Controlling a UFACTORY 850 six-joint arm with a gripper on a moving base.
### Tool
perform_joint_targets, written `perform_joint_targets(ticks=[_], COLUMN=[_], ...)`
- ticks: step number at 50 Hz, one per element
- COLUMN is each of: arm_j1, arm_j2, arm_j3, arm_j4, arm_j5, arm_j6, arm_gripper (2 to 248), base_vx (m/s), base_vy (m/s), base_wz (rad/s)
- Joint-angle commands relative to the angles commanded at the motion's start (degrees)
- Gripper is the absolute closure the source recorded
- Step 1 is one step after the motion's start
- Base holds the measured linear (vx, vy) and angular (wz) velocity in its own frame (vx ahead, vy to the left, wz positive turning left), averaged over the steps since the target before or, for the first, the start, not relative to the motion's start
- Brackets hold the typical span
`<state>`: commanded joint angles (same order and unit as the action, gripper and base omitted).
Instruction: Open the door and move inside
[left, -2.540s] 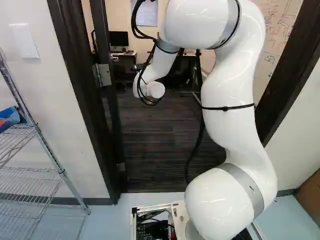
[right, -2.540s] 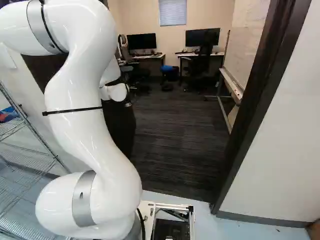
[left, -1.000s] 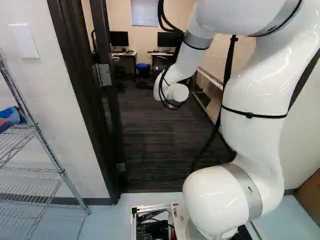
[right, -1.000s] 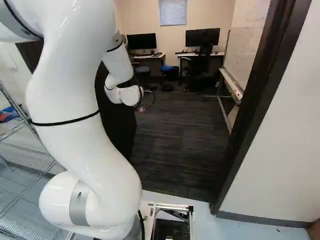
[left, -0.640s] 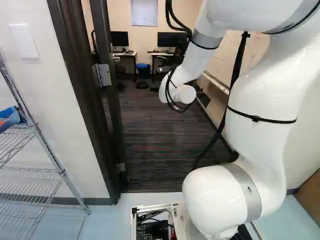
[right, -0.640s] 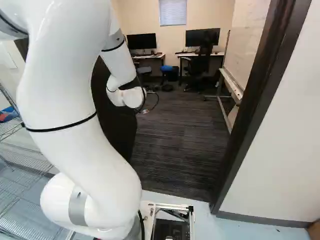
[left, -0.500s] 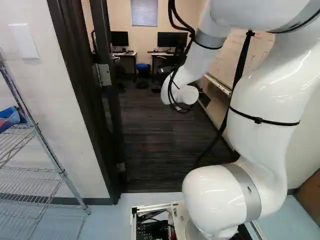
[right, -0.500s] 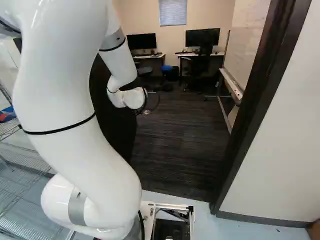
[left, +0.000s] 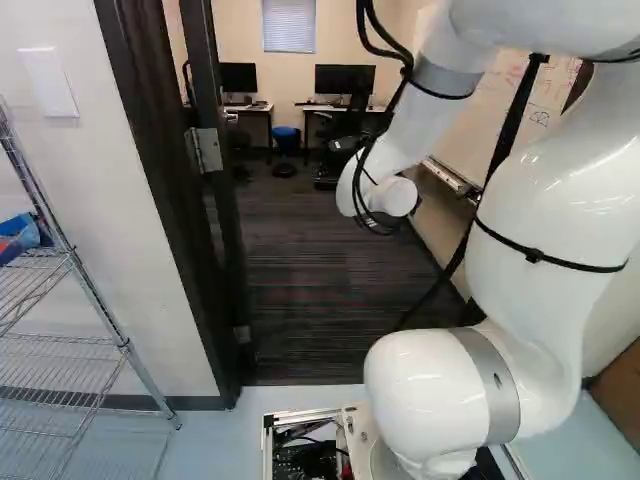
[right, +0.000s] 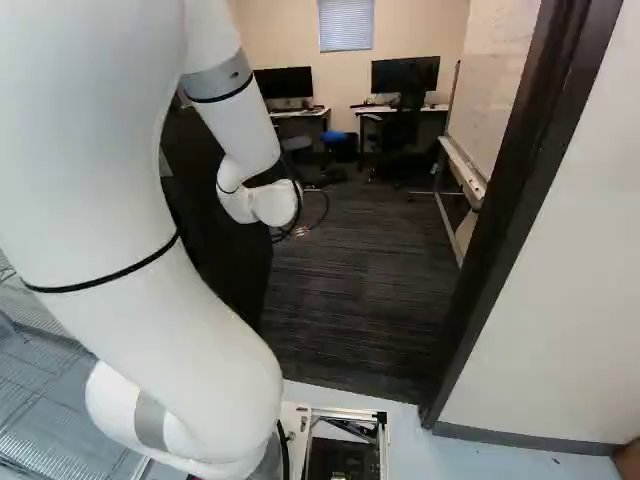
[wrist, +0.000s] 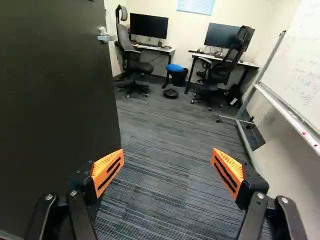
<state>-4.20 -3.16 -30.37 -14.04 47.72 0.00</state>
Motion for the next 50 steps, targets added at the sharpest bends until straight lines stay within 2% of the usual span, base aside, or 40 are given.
perform_joint_targets(ticks=[8, 29, 50], arm_j1=[-1.3, -1.0, -0.1], arm_j2=[1.8, 2.7, 5.7], arm_j3=[1.9, 3.1, 7.2], arm_j4=[0.0, 0.7, 3.2], arm_j5=[0.0, 0.1, 0.5], arm_j6=[0.0, 0.0, 0.0], arm_gripper=[3, 3, 3], base_vx=[0.000, 0.000, 0.000], base_vy=[0.000, 0.000, 0.000], base_wz=[0.000, 0.000, 0.000])
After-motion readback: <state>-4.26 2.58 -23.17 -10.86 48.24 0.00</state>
